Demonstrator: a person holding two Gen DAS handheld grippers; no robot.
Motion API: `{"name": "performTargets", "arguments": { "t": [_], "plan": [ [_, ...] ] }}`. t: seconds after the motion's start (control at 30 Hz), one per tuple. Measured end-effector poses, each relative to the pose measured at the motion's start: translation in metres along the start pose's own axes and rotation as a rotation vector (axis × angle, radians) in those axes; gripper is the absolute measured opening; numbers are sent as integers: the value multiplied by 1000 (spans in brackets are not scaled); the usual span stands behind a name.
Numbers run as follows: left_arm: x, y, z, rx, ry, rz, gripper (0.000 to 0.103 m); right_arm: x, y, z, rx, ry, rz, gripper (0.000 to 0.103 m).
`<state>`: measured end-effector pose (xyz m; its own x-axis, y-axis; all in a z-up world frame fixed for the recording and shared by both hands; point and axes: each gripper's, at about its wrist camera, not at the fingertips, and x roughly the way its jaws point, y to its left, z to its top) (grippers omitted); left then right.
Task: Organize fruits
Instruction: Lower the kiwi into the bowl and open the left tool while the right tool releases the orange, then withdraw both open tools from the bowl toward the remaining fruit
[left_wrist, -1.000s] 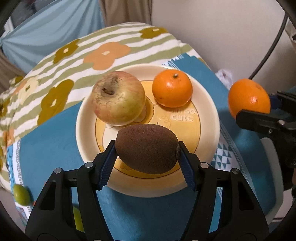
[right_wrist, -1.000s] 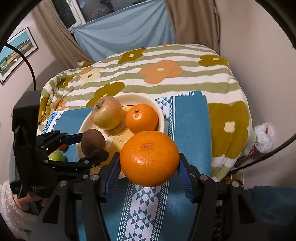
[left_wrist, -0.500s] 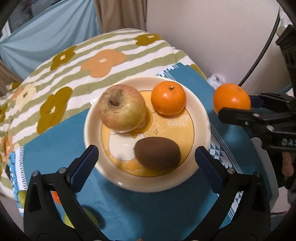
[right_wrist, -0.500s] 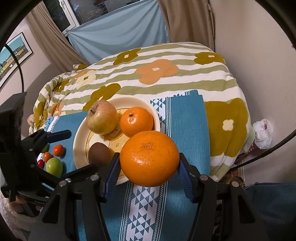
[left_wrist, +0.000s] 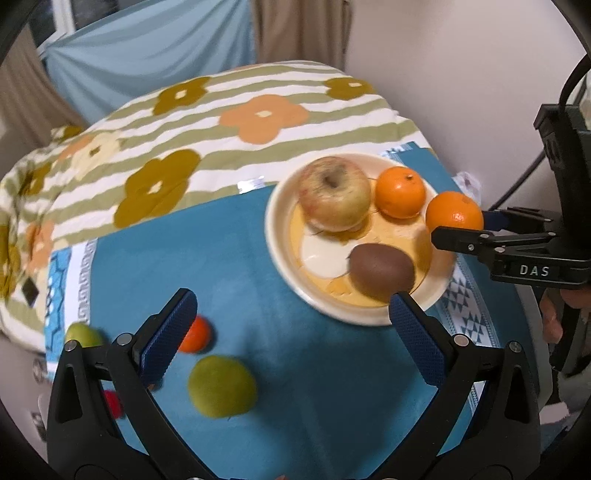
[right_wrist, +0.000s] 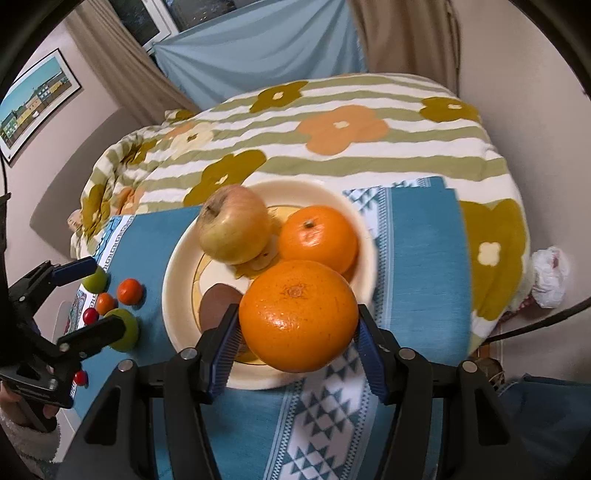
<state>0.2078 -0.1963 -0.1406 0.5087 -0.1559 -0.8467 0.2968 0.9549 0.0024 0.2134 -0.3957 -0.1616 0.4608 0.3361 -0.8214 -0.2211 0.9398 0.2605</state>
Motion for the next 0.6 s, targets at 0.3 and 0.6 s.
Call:
{"name": "performTargets", "arguments": {
  "t": [0.3,0.6],
  "plan": [
    [-11,22,-28,-86,10,47,103,16,5,-1,11,37,26,56],
    [-25,25,-46,-139,-6,49,103,-9,13,-3,-30,-59,8,98]
  ]
}}
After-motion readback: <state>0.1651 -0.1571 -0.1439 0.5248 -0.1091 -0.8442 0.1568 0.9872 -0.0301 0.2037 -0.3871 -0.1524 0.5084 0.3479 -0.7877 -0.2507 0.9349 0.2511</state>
